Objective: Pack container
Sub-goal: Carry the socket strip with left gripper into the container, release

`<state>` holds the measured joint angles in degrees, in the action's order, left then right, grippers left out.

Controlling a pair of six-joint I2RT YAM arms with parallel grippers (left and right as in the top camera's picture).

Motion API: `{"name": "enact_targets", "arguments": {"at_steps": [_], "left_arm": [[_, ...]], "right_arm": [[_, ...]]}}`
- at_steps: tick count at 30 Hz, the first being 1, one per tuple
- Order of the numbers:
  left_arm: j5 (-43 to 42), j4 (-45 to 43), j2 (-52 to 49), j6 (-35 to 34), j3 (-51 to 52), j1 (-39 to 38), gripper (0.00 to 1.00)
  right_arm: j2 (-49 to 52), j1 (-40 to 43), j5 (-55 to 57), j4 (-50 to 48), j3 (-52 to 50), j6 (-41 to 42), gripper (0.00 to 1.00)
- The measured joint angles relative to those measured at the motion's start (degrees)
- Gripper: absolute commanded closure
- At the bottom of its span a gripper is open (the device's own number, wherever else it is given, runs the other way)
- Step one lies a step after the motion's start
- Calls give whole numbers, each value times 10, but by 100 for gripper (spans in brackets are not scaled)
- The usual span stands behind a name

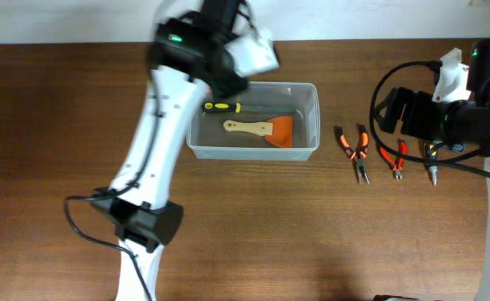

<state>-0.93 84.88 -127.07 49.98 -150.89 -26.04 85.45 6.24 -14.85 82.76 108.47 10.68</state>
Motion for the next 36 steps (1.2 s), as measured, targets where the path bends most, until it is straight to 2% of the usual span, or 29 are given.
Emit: {"name": "enact_targets", "arguments": {"at_steps": [6, 10, 14, 16, 20, 27, 32, 36], "left_arm": [[1, -30, -14, 105, 111, -40, 95], [5, -81, -48, 133, 180, -45, 96], [24, -96, -85, 144, 224, -43, 96], [28, -114, -91, 148, 243, -41, 94], [29, -147, -91, 152, 268, -32, 78], [24, -158, -91, 153, 290, -5, 63], [24, -157, -91, 114, 286, -2, 61], [23, -156, -85, 53, 254, -2, 59]], "right_arm": [[0, 0, 0, 9, 0, 0, 1], [0, 0, 0, 14, 0, 0, 1], [0, 0, 0, 22, 0, 0, 1], [0, 0, 0, 25, 0, 0, 1], [0, 0, 0, 26, 0, 0, 1], [0, 0, 0, 26, 0, 0, 1], [0, 0, 0, 29, 0, 0, 1], [0, 0, 0, 32, 0, -2, 1]]}}
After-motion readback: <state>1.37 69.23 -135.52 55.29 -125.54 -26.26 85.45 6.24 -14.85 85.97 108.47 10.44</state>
